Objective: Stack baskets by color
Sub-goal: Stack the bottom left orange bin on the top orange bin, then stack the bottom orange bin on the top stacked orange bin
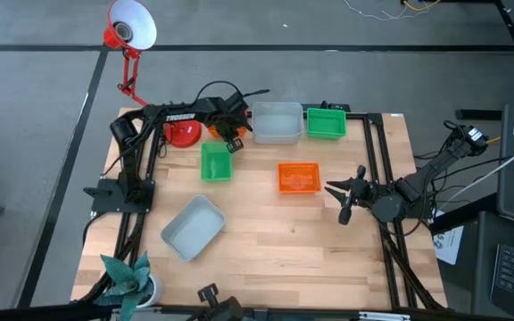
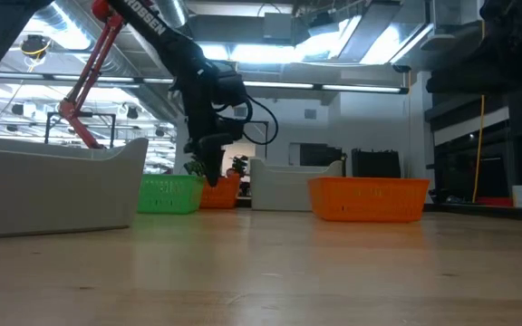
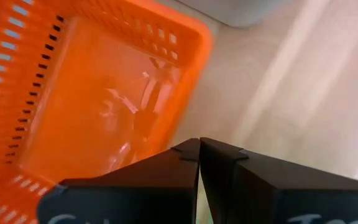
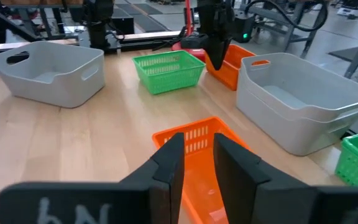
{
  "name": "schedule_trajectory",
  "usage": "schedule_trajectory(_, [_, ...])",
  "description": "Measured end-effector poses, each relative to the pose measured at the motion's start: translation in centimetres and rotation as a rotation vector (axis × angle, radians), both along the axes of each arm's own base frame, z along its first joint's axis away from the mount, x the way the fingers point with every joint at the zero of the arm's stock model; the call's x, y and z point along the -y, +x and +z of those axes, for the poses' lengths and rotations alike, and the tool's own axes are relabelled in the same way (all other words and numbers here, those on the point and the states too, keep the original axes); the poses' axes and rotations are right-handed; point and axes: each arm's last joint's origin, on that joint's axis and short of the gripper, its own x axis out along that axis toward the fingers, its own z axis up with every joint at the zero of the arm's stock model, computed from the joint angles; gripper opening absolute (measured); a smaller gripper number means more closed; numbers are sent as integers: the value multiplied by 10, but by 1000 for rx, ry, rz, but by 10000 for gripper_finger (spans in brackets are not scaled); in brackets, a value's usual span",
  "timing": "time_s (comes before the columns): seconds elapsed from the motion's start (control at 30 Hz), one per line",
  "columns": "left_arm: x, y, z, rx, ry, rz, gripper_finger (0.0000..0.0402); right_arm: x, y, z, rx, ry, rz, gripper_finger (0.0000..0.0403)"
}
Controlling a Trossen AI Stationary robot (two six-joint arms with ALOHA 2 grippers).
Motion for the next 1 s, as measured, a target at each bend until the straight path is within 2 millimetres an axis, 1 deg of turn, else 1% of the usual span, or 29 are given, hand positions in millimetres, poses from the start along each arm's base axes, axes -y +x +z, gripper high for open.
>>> schedule_trajectory(0.1, [13,2,10,-4,3,-21,1,0,0,0,-5,6,15,86])
schedule_trajectory(0.17, [24,2,21,7,4,-17,2,0,0,0,-8,6,19,86])
schedule_trajectory(0.2, [31,4,28,32,3,-19,3,0,0,0,-8,5,19,86])
schedule_trajectory(0.27, [45,8,47,145,-24,-62,4,0,0,-1,-10,2,19,86])
schedule_trajectory(0.3, [54,14,56,226,-42,-99,3,0,0,-1,-11,1,19,86])
schedule_trajectory(0.37, [73,32,70,401,-51,-207,1,0,0,-1,-11,-1,20,86])
schedule_trajectory(0.47, [102,57,77,543,-23,-322,4,0,0,0,-12,-30,4,86])
schedule_trajectory(0.53, [118,69,74,586,-20,-381,16,2,-1,6,28,-61,-88,86])
schedule_trajectory(0.63, [141,82,64,595,-43,-422,47,7,-3,30,115,-117,-268,86])
schedule_trajectory(0.73, [161,94,57,627,-51,-450,82,10,-7,58,140,-178,-381,86])
schedule_trajectory(0.8, [173,107,47,663,-35,-430,104,12,-9,77,154,-181,-410,86])
schedule_trajectory(0.9, [181,125,28,709,-32,-380,123,14,-12,100,155,-189,-408,86])
schedule_trajectory(1.0, [183,141,13,658,-65,-391,128,16,-14,117,148,-206,-405,86])
